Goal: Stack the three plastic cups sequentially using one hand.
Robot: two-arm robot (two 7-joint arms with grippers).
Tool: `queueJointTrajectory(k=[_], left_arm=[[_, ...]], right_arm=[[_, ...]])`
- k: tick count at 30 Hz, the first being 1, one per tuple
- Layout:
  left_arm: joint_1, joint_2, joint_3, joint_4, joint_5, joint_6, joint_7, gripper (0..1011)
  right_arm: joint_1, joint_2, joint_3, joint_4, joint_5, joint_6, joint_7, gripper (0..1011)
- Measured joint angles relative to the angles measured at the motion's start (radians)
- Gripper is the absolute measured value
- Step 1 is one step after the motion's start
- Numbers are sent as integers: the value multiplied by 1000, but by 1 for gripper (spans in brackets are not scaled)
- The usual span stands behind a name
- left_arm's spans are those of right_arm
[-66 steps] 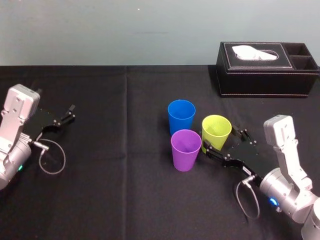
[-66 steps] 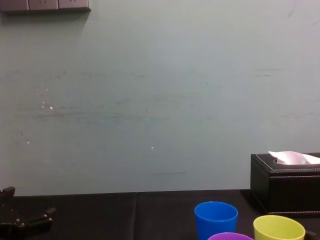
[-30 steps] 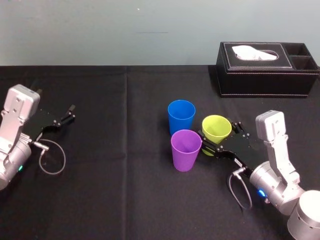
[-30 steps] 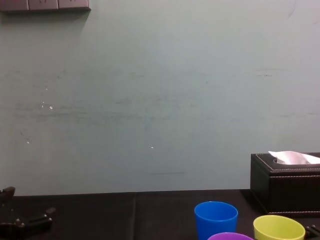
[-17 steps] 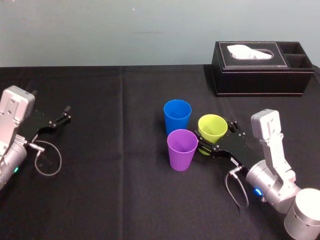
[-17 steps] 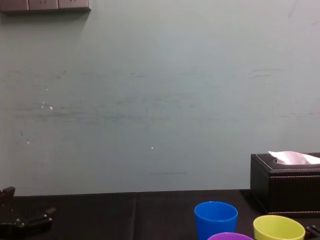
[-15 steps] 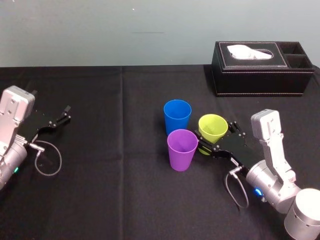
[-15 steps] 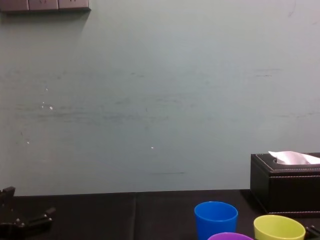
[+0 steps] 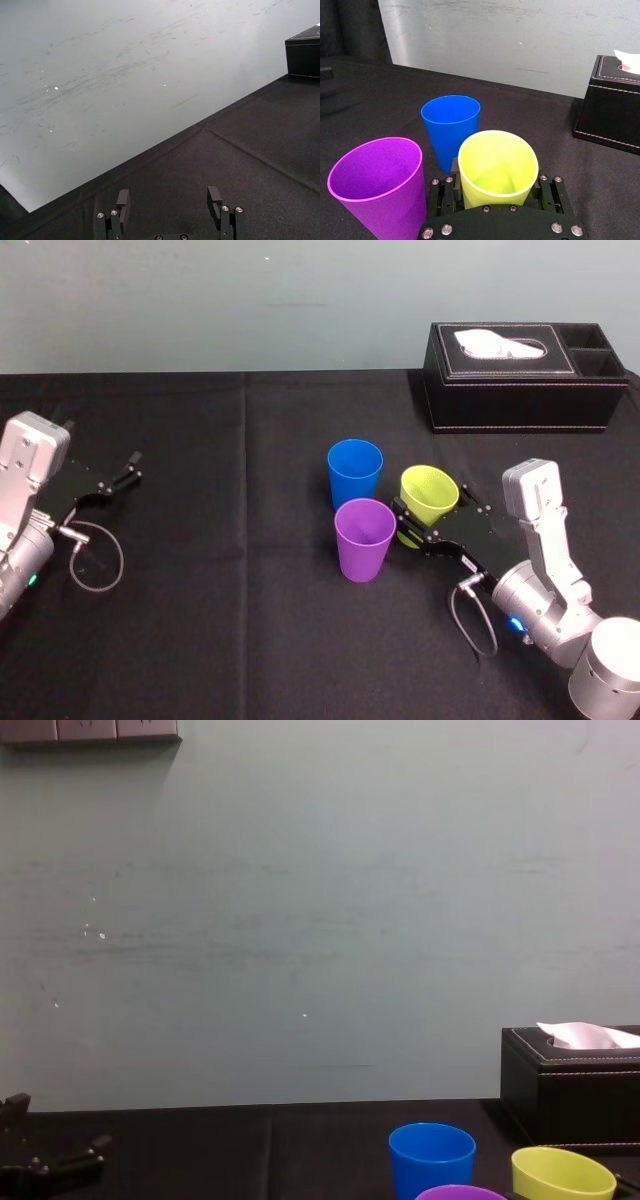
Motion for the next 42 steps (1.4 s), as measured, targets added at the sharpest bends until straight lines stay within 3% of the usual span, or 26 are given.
queueJointTrajectory(k=[10, 20, 24, 30, 42], left_arm=[[0, 0, 0, 0, 0, 0, 0, 1011], [0, 0, 0, 0, 0, 0, 0, 1011], [0, 0, 0, 0, 0, 0, 0, 1011], [0, 0, 0, 0, 0, 0, 0, 1011], [0, 0, 0, 0, 0, 0, 0, 1011]], right_arm=[[10, 31, 28, -75, -1, 25, 50, 741], [85, 64, 37, -150, -34, 134, 114, 741], [131, 60, 18, -149, -33, 177, 147, 741], [174, 41, -6, -126, -20, 192, 166, 741], [249, -2, -57, -45, -34, 161, 171, 741]])
